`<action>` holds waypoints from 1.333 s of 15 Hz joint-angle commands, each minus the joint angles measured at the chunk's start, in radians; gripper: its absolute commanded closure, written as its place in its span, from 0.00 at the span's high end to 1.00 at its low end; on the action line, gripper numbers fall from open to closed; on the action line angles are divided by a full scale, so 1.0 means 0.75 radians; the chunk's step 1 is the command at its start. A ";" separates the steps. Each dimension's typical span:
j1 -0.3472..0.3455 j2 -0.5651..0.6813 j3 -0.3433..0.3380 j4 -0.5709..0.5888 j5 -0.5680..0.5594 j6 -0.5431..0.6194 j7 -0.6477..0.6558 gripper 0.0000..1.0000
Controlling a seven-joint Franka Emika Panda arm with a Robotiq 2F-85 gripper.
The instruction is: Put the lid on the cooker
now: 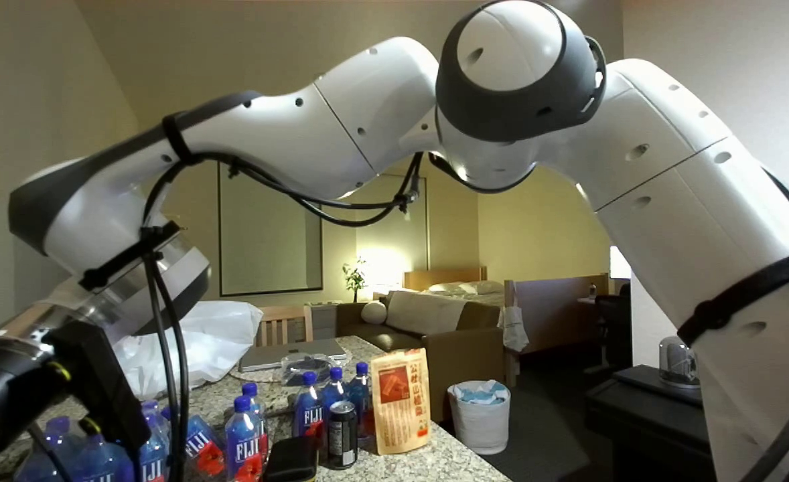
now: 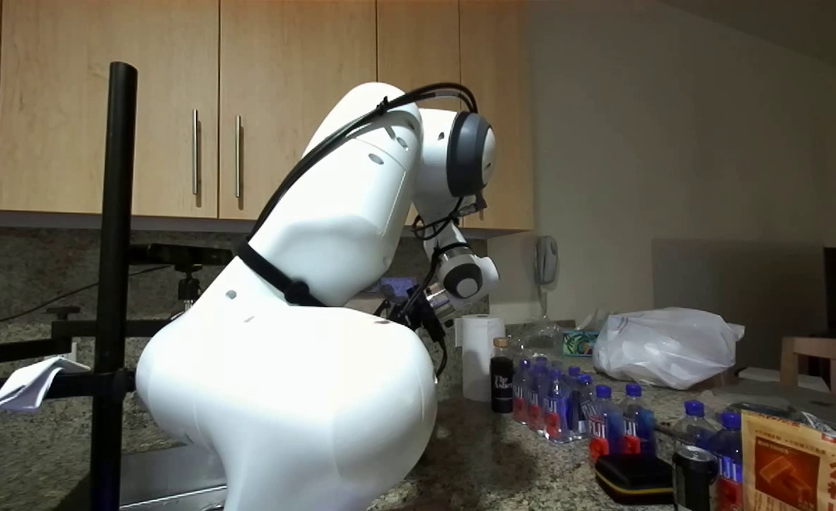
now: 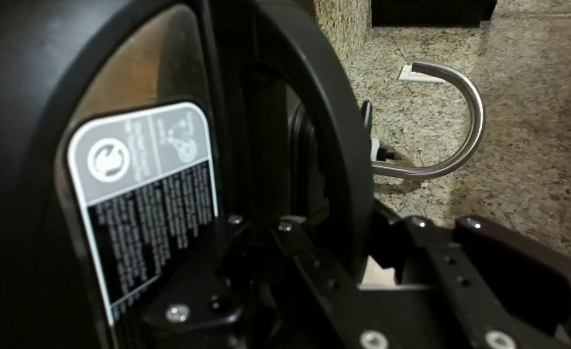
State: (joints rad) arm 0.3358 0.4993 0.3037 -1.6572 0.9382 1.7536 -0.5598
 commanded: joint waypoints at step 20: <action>-0.127 -0.019 -0.025 0.039 0.081 -0.054 0.055 1.00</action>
State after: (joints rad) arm 0.2634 0.5009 0.2891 -1.6187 0.9768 1.7419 -0.5382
